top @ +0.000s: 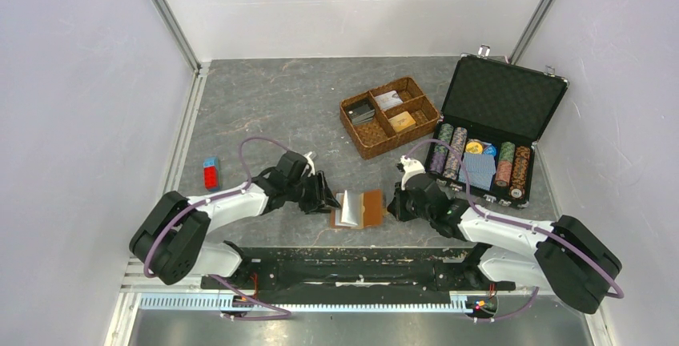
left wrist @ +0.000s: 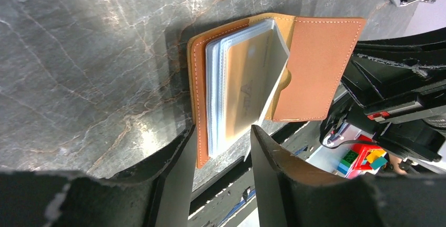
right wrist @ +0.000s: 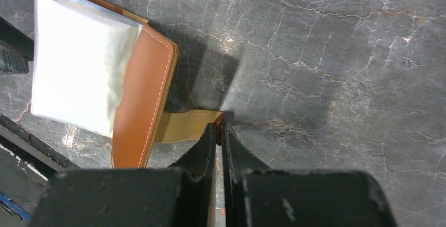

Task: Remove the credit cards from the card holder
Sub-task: Open the card holder at the center of the board.

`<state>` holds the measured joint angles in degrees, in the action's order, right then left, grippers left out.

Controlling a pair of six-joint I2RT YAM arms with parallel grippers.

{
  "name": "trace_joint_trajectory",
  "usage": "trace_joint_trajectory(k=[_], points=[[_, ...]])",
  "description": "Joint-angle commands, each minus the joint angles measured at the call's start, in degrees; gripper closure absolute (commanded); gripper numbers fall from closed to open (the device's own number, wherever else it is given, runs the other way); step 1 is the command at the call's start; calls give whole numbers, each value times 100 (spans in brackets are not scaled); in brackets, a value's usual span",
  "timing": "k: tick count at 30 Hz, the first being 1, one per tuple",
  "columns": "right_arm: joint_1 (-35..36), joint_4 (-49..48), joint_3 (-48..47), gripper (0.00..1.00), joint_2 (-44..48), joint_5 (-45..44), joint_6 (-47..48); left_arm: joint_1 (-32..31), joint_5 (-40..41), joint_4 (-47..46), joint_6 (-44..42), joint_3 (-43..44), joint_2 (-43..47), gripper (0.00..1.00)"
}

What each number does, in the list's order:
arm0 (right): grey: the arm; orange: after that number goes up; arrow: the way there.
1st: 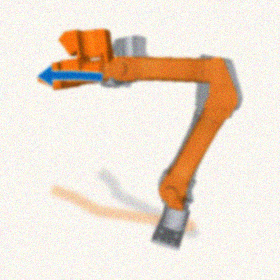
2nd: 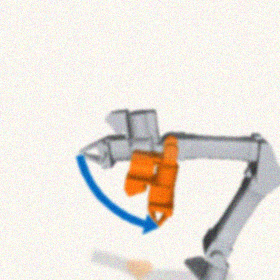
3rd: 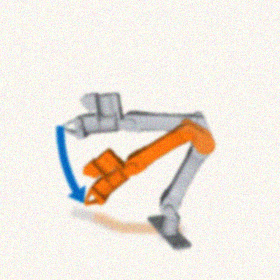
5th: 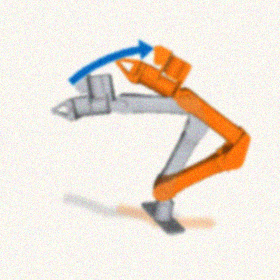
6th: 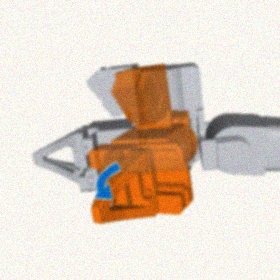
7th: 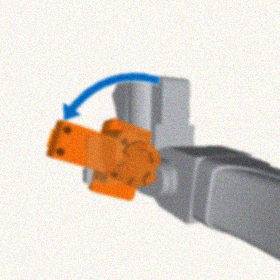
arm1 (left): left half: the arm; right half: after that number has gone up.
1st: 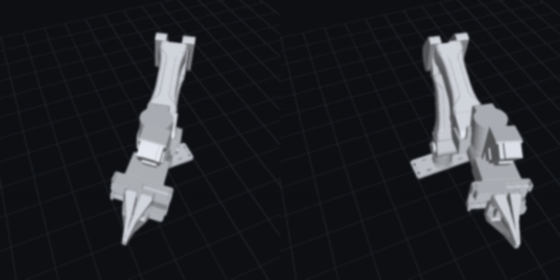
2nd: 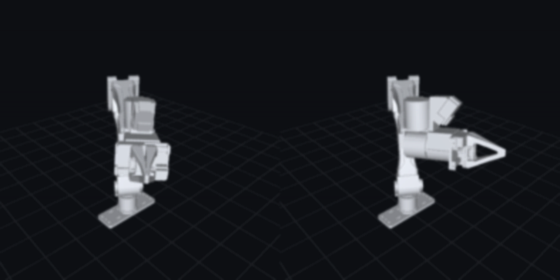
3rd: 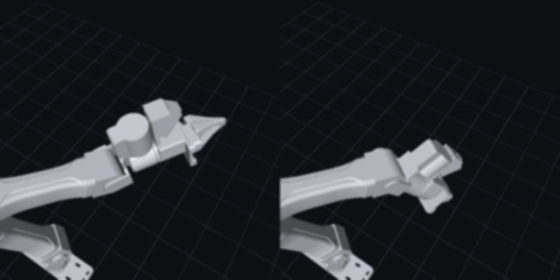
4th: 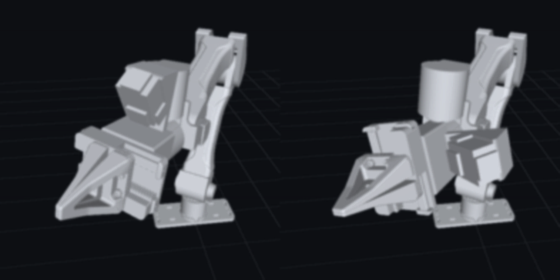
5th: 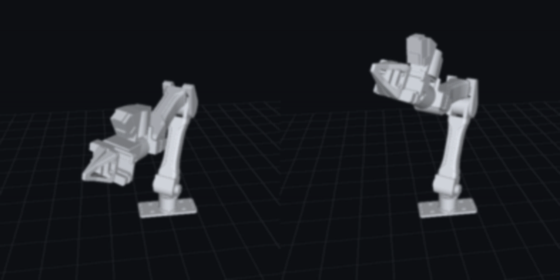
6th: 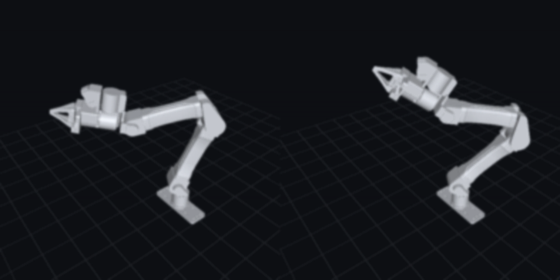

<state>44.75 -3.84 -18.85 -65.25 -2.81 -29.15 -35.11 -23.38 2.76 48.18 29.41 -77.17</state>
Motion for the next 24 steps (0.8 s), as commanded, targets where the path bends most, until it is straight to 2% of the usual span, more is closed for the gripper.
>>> trace_joint_trajectory(k=[1,4,10,17,21,24], points=[[-19,-148,61,100,166,57,-67,-165,148,158,-125,327,60,52],[-19,-152,83,100,207,66,-73,-247,222,268,-125,413,42,52],[-19,-162,102,100,253,79,-65,-321,753,714,-164,533,277,44],[-19,-156,156,100,300,57,-81,-321,809,484,80,459,521,40],[-15,-170,168,100,305,68,-91,-321,716,335,71,507,313,48],[-21,-170,175,100,356,83,-90,-321,771,383,21,577,128,61]])
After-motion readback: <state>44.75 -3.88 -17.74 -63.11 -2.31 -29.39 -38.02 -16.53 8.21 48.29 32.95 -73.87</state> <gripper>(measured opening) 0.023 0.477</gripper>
